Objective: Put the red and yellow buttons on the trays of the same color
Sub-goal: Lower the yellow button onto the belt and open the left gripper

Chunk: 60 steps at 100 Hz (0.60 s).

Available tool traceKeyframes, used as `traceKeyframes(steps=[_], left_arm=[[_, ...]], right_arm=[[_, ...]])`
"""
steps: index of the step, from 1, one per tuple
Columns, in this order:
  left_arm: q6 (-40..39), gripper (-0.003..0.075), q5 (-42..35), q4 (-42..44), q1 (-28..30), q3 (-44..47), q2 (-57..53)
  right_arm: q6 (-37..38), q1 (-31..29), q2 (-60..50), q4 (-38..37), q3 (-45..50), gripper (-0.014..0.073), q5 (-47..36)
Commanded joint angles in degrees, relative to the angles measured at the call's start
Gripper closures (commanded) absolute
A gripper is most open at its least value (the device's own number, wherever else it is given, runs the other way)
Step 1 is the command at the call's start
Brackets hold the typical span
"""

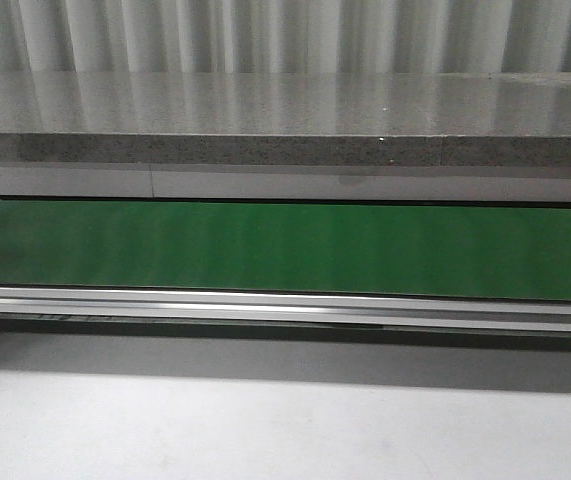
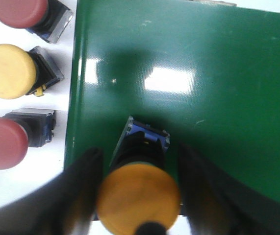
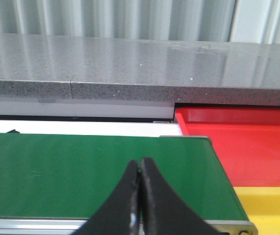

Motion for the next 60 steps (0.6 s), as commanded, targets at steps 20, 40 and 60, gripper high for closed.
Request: traceKeyframes(steps=[20,40,60], left_arm=[[-0.2,0.0122,-2.1,-4.9,-0.3,-6.2,-2.6],[-0.2,0.0123,0.8,-4.7,2.1,-7.7,-3.6],[-0.2,0.0123,5.5,-4.7,8.6,-7.7,-3.7]], right_arm=[[-0.2,-0.3,-0.9,-0.4,-1.1,0.0659,-4.1],[-0.2,-0.3,-0.9,-0.4,-1.1,0.0659,-4.1],[-0.2,-0.3,-0.9,-0.4,-1.1,0.0659,-4.1]])
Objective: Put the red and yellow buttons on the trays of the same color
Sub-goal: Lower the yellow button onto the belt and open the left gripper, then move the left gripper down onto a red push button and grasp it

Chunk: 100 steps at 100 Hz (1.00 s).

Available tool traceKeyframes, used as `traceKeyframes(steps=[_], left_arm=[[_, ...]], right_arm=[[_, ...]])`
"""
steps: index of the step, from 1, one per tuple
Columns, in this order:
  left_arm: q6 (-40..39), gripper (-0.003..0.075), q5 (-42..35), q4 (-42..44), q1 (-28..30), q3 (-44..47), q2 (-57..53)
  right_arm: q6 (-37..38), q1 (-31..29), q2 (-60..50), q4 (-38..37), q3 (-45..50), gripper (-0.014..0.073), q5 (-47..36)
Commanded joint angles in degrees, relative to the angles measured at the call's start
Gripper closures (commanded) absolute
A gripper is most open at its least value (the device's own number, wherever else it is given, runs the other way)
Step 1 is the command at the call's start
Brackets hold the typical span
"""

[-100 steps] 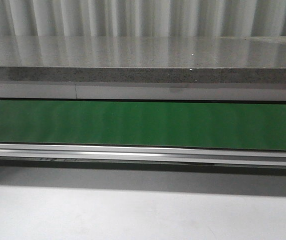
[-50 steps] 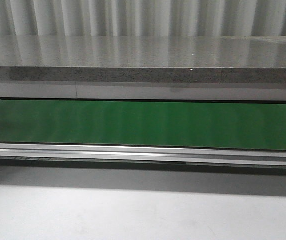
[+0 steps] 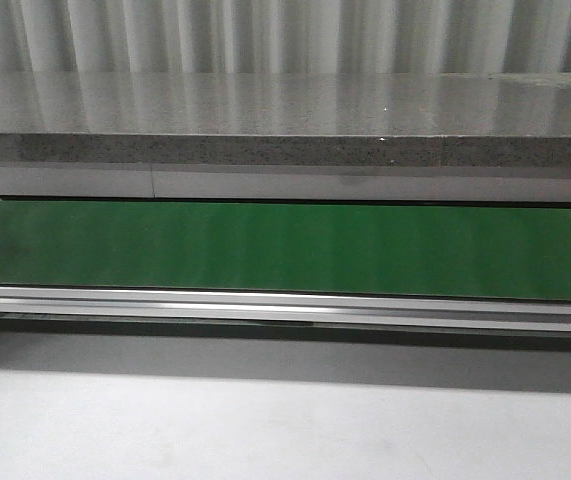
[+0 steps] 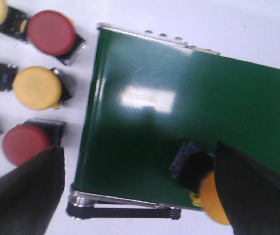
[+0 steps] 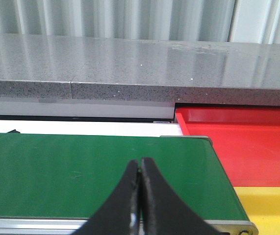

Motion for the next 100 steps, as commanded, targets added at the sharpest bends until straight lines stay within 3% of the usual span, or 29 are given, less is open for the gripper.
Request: traceKeyframes(steps=[1,27,67,100], left_arm=[[-0.2,0.0123,1.3,-0.6,2.6,-1.8,-2.8],[-0.2,0.0123,6.2,0.4,10.3,-1.8,-2.7],[-0.3,0.0123,5.8,6.7,19.5,6.8,-2.7],[-0.3,0.0122,1.4,6.8,27.4,12.7,-2.5]], right_arm=[[-0.2,-0.3,-0.9,-0.4,-1.1,0.0659,-4.1],[-0.2,-0.3,-0.9,-0.4,-1.1,0.0659,-4.1],[-0.2,-0.3,-0.9,-0.4,-1.1,0.0659,-4.1],[-0.2,-0.3,-0.9,-0.4,-1.1,0.0659,-4.1]])
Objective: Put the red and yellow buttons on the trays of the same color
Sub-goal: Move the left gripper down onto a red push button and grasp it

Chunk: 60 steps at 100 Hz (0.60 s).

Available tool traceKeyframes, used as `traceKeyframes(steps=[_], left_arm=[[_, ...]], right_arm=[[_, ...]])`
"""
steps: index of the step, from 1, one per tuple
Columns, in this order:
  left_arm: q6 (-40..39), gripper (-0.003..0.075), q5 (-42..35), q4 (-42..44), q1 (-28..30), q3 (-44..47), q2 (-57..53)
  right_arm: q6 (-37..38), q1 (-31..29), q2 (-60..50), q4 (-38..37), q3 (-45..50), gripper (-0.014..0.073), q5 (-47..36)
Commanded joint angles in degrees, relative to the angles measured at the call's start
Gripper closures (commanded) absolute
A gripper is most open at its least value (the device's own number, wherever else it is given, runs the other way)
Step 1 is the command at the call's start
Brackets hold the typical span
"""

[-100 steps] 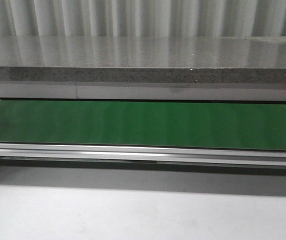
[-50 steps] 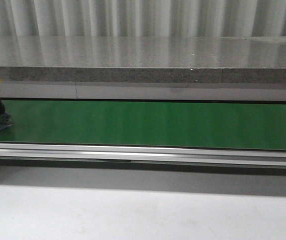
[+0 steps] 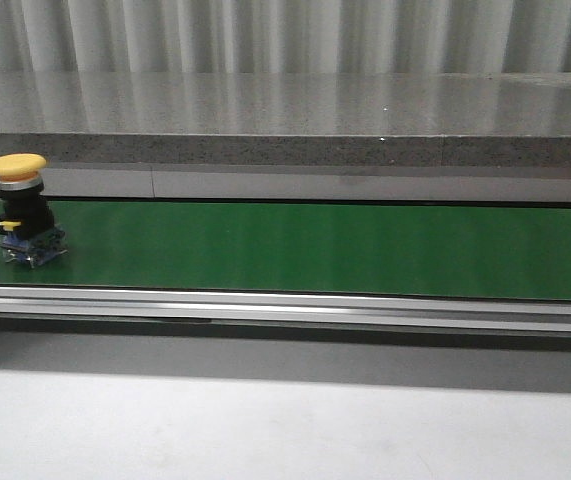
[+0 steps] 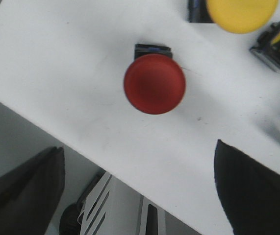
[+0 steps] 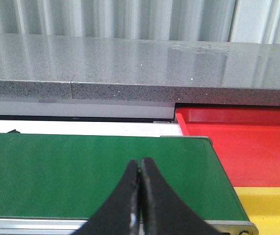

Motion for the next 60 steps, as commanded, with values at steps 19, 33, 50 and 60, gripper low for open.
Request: traceKeyframes(steps=[19,33,50,60], left_arm=[[-0.3,0.0122,-8.7,-1.0,0.7,1.0,-2.2],[-0.3,0.0123,-9.4,-1.0,0.7,1.0,0.3],[-0.3,0.0122,-12.7,-1.2,0.7,1.0,4.0],[-0.3,0.0123,-15.4,-1.8,0.7,1.0,5.3]], right_arm=[[-0.2,-0.3,-0.9,-0.4,-1.1,0.0659,-4.1],[-0.2,-0.3,-0.9,-0.4,-1.1,0.0659,-4.1],[-0.2,-0.3,-0.9,-0.4,-1.1,0.0659,-4.1],[-0.2,-0.3,-0.9,-0.4,-1.1,0.0659,-4.1]])
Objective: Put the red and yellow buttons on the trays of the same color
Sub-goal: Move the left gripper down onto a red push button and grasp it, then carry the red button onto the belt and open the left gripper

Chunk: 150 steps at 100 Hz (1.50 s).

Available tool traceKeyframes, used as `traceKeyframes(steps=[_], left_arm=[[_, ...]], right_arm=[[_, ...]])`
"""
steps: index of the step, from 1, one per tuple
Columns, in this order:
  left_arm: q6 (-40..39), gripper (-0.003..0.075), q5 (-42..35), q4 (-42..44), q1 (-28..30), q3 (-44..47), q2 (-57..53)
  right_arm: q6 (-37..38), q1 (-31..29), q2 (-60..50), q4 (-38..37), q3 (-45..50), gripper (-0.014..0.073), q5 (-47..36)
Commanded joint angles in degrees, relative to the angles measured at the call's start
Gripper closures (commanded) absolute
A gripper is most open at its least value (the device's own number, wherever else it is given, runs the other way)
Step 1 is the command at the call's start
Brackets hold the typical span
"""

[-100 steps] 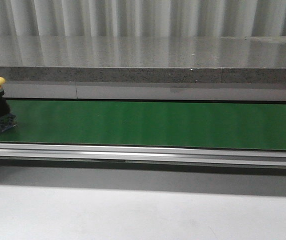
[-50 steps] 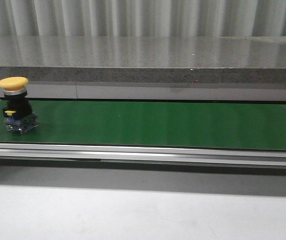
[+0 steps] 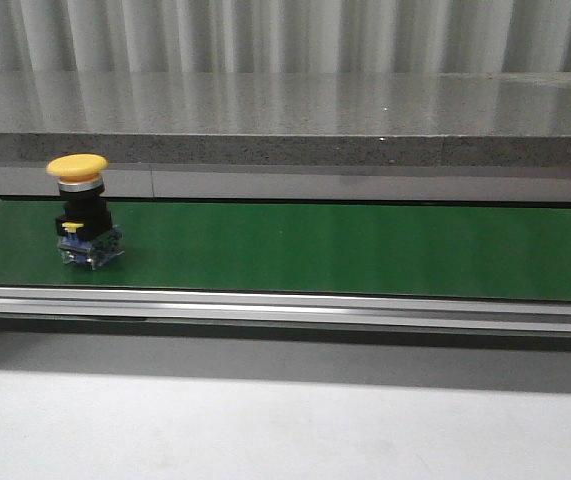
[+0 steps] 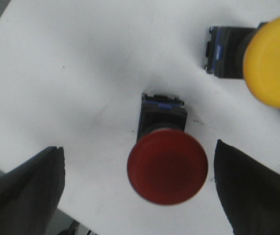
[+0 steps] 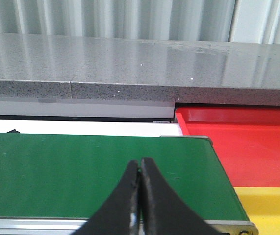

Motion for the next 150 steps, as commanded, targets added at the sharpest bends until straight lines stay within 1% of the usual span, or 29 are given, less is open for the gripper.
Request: traceKeyframes(steps=[1,11,18,25,38,45,52,62,78,91,108,124,138,150], left_arm=[[-0.3,0.0123,-2.8,-1.0,0.0,-1.1,-1.5],[-0.3,0.0125,-4.7,-1.4,0.0,-1.1,-1.2],[-0.3,0.0152,-5.0,-1.4,0.0,-1.1,-1.2],[-0.3,0.0216,-5.0,-1.5,0.0,-1.1,-1.2],[-0.3,0.0403,-4.4,-2.0,0.0,-1.1,-1.2],[-0.3,0.0474,-4.4,-2.0,0.0,-1.1,-1.2],[-0.3,0.0523,-4.4,-2.0,0.0,-1.1,-1.2],[-0.3,0.0566,-4.9,-2.0,0.0,-1.1,-1.2],[0.9,0.0573,-4.7,-2.0,0.0,-1.1,-3.2],[0.9,0.0573,-4.1,-2.5,-0.2,-1.1,-8.2],[0.9,0.0573,-3.8,-2.5,-2.8,-1.1,-15.2],[2.4,0.0573,-2.0,-2.0,-8.7,-2.7,-18.6],[2.5,0.0573,0.1,-2.0,-16.1,-6.4,-18.4],[2.5,0.0573,1.4,-0.3,-21.5,-8.0,-16.9]], right_arm=[[-0.2,-0.3,-0.9,-0.4,-1.1,0.0659,-4.1],[-0.2,-0.3,-0.9,-0.4,-1.1,0.0659,-4.1],[-0.2,-0.3,-0.9,-0.4,-1.1,0.0659,-4.1],[-0.2,-0.3,-0.9,-0.4,-1.1,0.0659,-4.1],[-0.2,-0.3,-0.9,-0.4,-1.1,0.0659,-4.1],[-0.2,-0.3,-0.9,-0.4,-1.1,0.0659,-4.1],[-0.2,-0.3,-0.9,-0.4,-1.1,0.0659,-4.1],[-0.2,-0.3,-0.9,-0.4,-1.1,0.0659,-4.1],[-0.2,-0.3,-0.9,-0.4,-1.1,0.0659,-4.1],[-0.2,-0.3,-0.9,-0.4,-1.1,0.0659,-4.1],[-0.2,-0.3,-0.9,-0.4,-1.1,0.0659,-4.1],[-0.2,-0.3,-0.9,-0.4,-1.1,0.0659,-4.1],[-0.2,-0.3,-0.9,-0.4,-1.1,0.0659,-4.1],[-0.2,-0.3,-0.9,-0.4,-1.1,0.0659,-4.1]])
